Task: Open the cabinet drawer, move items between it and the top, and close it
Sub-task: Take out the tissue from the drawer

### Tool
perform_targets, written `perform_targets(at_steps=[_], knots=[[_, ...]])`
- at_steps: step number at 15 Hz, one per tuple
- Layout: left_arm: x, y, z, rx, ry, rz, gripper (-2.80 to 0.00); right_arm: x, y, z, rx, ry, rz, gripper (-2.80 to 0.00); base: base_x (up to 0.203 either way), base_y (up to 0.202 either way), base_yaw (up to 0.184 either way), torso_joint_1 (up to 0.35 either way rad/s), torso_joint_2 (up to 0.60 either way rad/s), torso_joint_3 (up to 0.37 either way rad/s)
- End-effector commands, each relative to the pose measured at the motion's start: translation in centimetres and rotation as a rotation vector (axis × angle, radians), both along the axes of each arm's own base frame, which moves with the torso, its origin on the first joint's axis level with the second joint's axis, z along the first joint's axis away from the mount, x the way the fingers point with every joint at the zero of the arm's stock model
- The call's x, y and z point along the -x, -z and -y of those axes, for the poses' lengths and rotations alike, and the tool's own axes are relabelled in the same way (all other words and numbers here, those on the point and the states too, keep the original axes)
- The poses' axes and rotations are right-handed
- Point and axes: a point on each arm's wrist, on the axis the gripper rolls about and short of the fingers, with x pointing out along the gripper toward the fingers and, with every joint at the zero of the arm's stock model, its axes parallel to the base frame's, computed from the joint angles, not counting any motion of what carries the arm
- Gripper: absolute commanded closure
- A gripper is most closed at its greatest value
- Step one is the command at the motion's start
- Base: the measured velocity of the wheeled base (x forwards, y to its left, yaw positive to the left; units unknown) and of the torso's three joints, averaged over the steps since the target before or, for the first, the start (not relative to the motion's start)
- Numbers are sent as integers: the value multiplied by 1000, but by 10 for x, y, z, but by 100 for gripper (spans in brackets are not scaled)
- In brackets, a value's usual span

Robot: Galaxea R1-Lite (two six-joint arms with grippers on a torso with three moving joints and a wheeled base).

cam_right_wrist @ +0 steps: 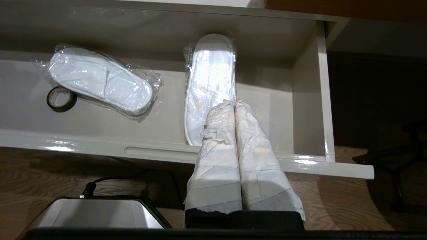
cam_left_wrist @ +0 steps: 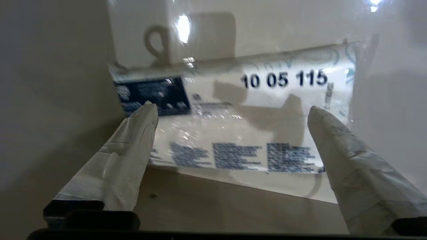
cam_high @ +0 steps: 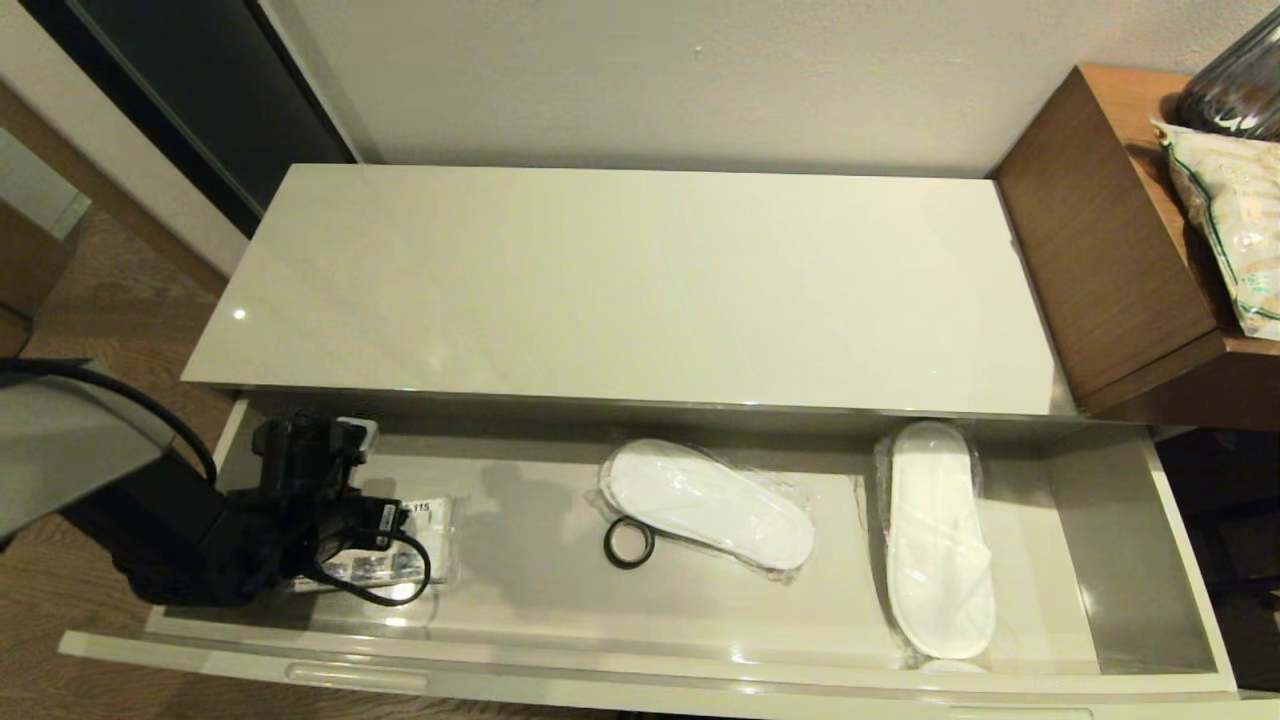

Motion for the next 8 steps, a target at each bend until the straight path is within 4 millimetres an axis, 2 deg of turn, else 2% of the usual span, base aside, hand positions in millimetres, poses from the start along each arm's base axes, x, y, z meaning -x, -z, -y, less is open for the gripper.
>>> perform_targets(at_steps=[1, 5, 8], knots=[[2, 10, -1, 4, -10, -27, -280, 0, 0, 0, 0, 0, 2, 0, 0, 0, 0, 0, 0, 0], [3, 13, -4, -125, 34, -72, -280, 0, 0, 0, 0, 0, 2, 0, 0, 0, 0, 0, 0, 0], [-1, 5, -9, -236, 95, -51, -280, 0, 0, 0, 0, 0, 2, 0, 0, 0, 0, 0, 0, 0]])
